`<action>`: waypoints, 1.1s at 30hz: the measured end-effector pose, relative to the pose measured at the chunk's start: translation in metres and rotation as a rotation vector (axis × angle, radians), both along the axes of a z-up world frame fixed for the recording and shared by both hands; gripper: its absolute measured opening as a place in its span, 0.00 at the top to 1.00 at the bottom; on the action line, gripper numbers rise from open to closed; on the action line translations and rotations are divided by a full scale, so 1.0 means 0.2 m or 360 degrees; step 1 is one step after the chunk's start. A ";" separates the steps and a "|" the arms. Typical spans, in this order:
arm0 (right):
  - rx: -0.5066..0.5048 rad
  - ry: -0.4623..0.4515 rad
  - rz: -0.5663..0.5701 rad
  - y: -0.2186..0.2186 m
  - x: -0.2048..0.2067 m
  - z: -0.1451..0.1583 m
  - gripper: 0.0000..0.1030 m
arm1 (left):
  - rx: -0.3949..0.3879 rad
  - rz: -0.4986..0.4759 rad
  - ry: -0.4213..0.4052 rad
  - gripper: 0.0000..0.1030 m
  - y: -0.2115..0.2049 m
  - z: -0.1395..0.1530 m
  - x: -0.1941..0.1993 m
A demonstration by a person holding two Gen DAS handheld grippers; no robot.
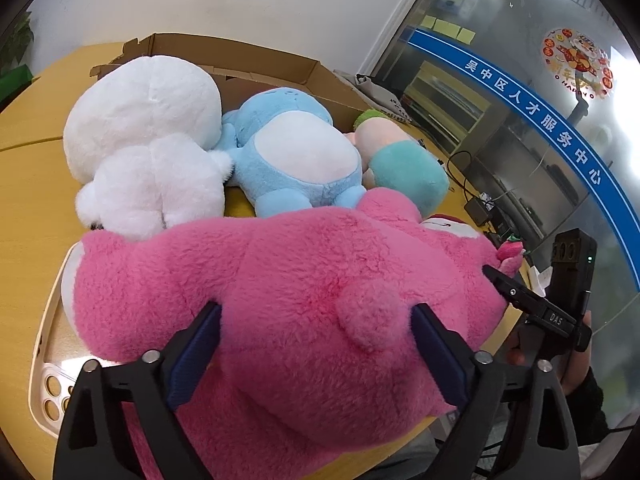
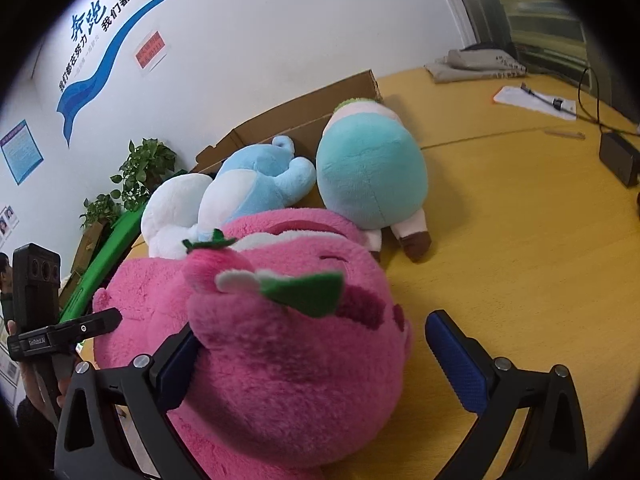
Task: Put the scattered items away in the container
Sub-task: 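Close the left gripper on the bear's back while the right gripper grips its head, then lift the pink bear with both grippers and carry it over the box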
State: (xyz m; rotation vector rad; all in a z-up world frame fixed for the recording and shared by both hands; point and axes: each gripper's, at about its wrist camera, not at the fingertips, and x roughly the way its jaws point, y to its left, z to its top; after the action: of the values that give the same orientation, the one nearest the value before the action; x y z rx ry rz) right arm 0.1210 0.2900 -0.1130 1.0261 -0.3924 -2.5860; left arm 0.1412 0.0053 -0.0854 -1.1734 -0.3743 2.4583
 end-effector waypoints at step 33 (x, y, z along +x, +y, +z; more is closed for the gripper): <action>-0.0106 0.0456 0.0031 -0.18 0.10 0.57 0.34 | -0.0042 -0.0004 0.0467 0.47 -0.10 0.65 0.10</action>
State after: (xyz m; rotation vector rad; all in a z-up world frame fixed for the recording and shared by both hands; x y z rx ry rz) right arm 0.1407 0.2531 0.0015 0.6212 -0.3889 -2.6312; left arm 0.1602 -0.0156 0.0444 -0.8032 -0.2545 2.5892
